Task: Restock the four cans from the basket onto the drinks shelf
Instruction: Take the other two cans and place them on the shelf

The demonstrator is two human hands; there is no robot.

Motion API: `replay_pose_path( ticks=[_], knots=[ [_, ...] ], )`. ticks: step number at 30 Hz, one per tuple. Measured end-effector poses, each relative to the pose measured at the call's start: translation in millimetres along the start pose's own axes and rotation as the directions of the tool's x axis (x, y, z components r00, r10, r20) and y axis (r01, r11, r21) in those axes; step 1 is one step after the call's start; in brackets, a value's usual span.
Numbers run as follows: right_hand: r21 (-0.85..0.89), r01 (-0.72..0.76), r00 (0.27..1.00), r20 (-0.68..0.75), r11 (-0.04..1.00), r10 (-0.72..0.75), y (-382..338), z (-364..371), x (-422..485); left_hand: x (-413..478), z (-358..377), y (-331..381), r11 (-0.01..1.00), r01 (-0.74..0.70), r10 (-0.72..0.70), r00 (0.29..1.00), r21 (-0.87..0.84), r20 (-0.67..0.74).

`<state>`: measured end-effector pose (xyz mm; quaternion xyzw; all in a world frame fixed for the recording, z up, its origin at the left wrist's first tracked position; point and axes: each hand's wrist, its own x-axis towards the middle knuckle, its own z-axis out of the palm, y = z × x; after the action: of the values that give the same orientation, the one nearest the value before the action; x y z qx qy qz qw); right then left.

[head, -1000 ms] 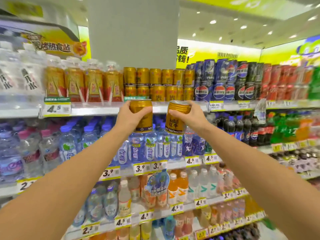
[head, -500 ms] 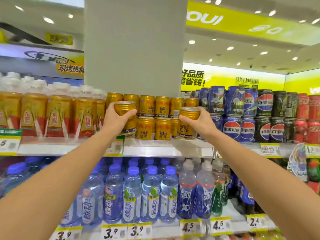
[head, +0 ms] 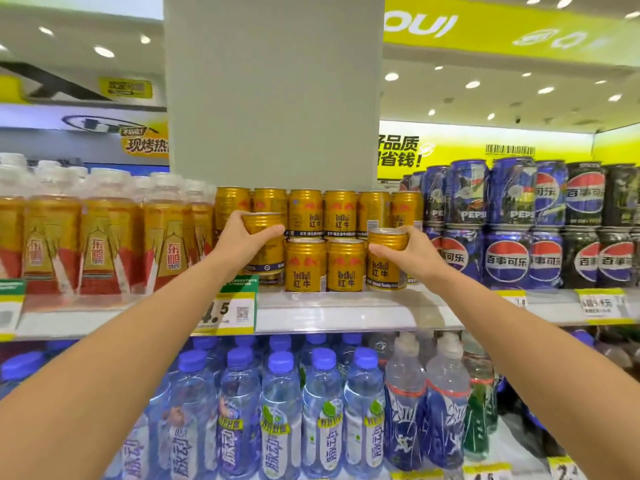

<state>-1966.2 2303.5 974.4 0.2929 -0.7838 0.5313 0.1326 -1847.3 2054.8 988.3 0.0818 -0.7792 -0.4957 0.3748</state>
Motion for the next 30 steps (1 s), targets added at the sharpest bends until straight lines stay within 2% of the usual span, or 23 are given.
replay_pose_path(
  ticks=[7, 15, 20, 23, 25, 27, 28, 30],
  knots=[
    [0.026, -0.053, 0.998, 0.023, 0.998, 0.052, 17, 7, 4, 8, -2, -13, 0.995, 0.06, -0.069, 0.992, 0.08, 0.107],
    [0.037, -0.064, 0.996, 0.063, 0.997, 0.062, 18, 4, 0, 9, -9, -18, 0.942, 0.047, -0.119, 0.973, 0.331, 0.2],
    [0.011, -0.106, 0.991, 0.084, 0.994, 0.104, 14, 5, -4, 8, -11, -19, 0.9, 0.015, -0.098, 0.98, 0.435, 0.17],
    [-0.02, -0.112, 0.991, 0.074, 0.993, 0.113, 6, 4, -9, 1, -11, -17, 0.886, -0.067, 0.001, 0.99, 0.46, 0.143],
    [-0.185, -0.027, 0.998, -0.059, 0.982, 0.017, -1, 4, -16, -7, -13, -13, 0.833, -0.17, 0.137, 0.985, 0.527, 0.1],
    [-0.528, 0.077, 0.973, -0.147, 0.846, -0.18, -12, 6, -28, -18, -15, -10, 0.703, -0.28, 0.274, 0.955, 0.654, 0.114],
    [-0.665, 0.126, 0.958, -0.112, 0.736, -0.266, -19, 10, -35, -26, -16, -9, 0.628, -0.332, 0.323, 0.934, 0.704, 0.153],
    [-0.785, 0.212, 0.951, 0.029, 0.582, -0.307, -36, 24, -53, -47, -17, -8, 0.495, -0.436, 0.374, 0.888, 0.751, 0.269]
  ],
)
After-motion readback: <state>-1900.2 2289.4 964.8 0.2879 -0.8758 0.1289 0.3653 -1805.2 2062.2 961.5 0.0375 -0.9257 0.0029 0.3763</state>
